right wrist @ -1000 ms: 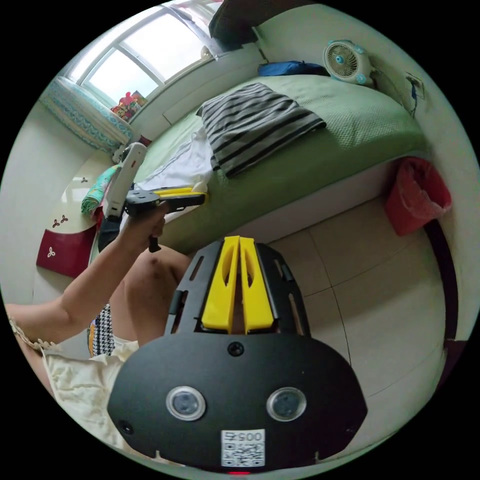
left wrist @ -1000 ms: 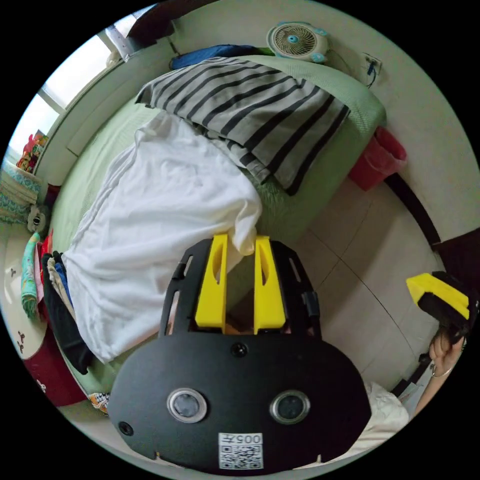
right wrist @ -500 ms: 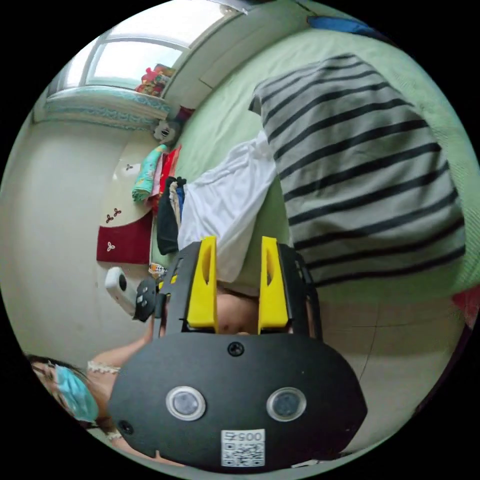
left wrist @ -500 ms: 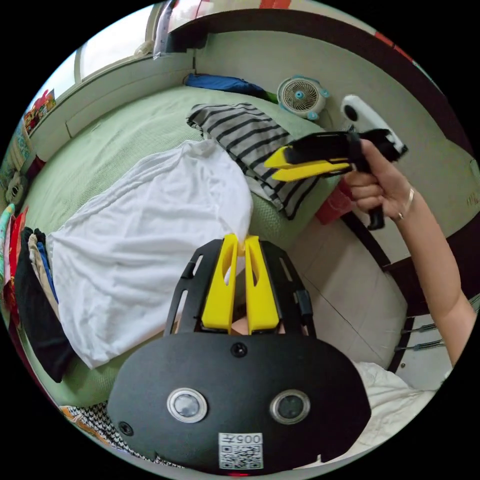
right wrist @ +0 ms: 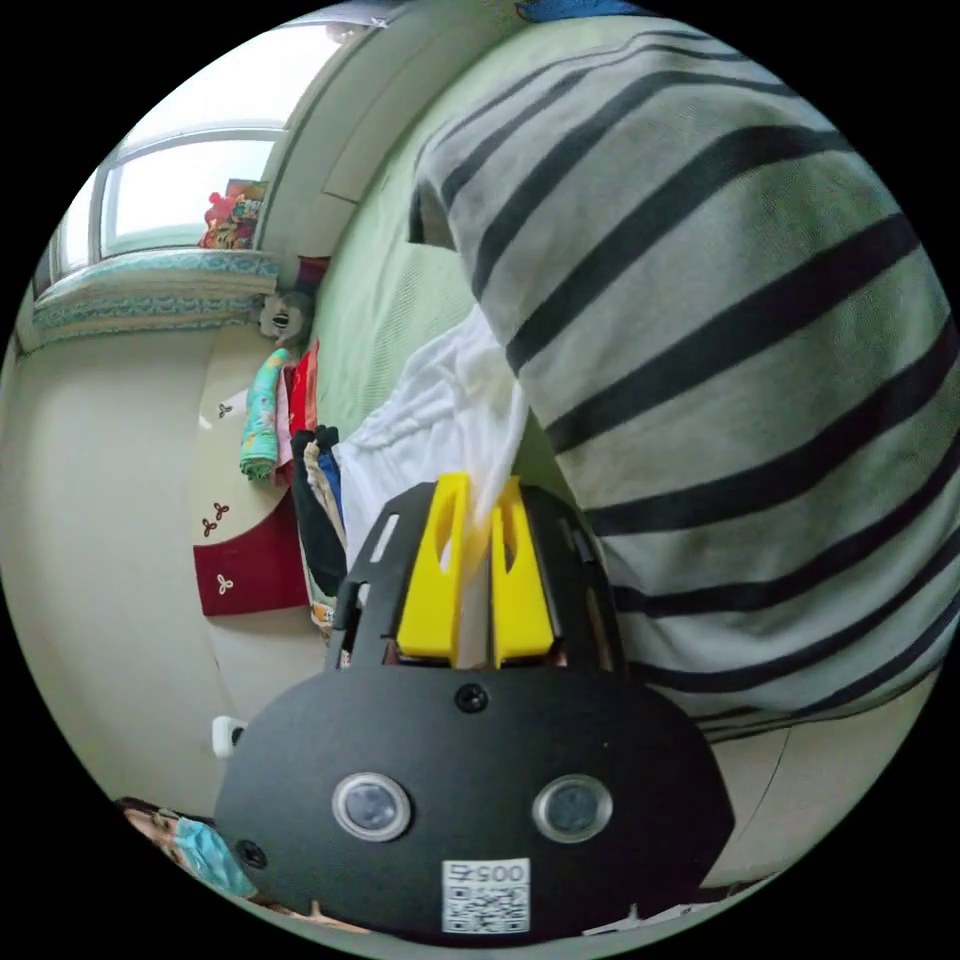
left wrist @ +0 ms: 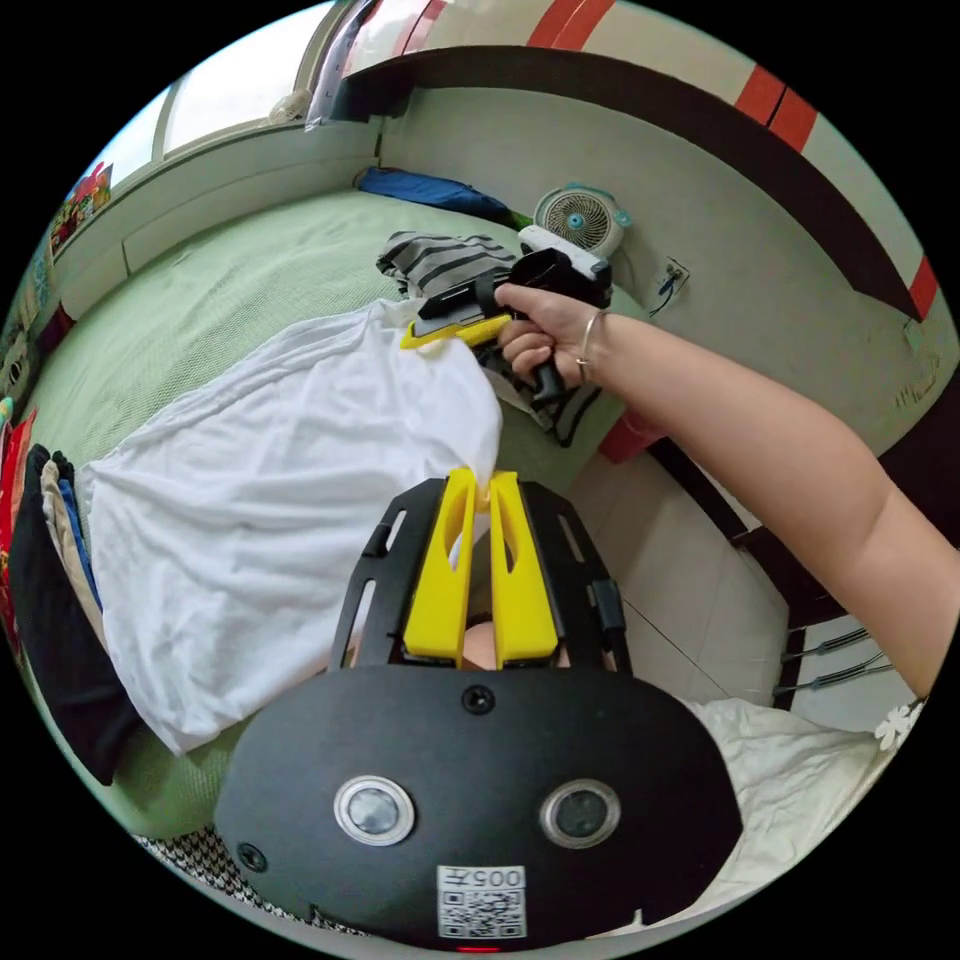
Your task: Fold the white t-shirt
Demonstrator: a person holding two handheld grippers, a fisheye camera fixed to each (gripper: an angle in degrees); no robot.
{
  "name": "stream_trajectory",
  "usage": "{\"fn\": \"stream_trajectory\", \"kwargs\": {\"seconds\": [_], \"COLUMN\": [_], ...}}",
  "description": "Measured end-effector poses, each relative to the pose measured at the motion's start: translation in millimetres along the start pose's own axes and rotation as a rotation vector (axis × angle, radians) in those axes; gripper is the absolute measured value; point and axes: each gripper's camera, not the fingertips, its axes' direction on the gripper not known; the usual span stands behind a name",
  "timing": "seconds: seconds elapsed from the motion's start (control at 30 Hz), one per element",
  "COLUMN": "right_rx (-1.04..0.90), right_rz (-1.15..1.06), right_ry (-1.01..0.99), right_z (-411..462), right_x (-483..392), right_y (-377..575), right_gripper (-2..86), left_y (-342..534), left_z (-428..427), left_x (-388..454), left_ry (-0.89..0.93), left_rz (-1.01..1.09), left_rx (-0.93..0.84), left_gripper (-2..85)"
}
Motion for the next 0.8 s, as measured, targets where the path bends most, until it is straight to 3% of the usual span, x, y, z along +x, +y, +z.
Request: {"fn": "stream_trajectory", "kwargs": {"seconds": [0.3,0.63,0.8], "right_rx": [0.088,0.173,0.161], "right_rz": [-0.324,-0.216,-0.195], "right_ry": [0.258,0.545,0.608], "right_z": [12,-28,13], "right_x": [-140,-178,-215], "right_y": [-1,-1,-2], "right_gripper": [-1.0,-1.0,-0.7], "left_y": [24,10,37], "left_z": [-73,-114,-134], "left_x": [-16,-20,-68], "left_ry": [0.074,0.255,0.267], "left_rz": [-0.002,0.019,-0.066], "left_rx": [0.153,0.250,0.260], "left_gripper": [2.4,2.6,2.7]}}
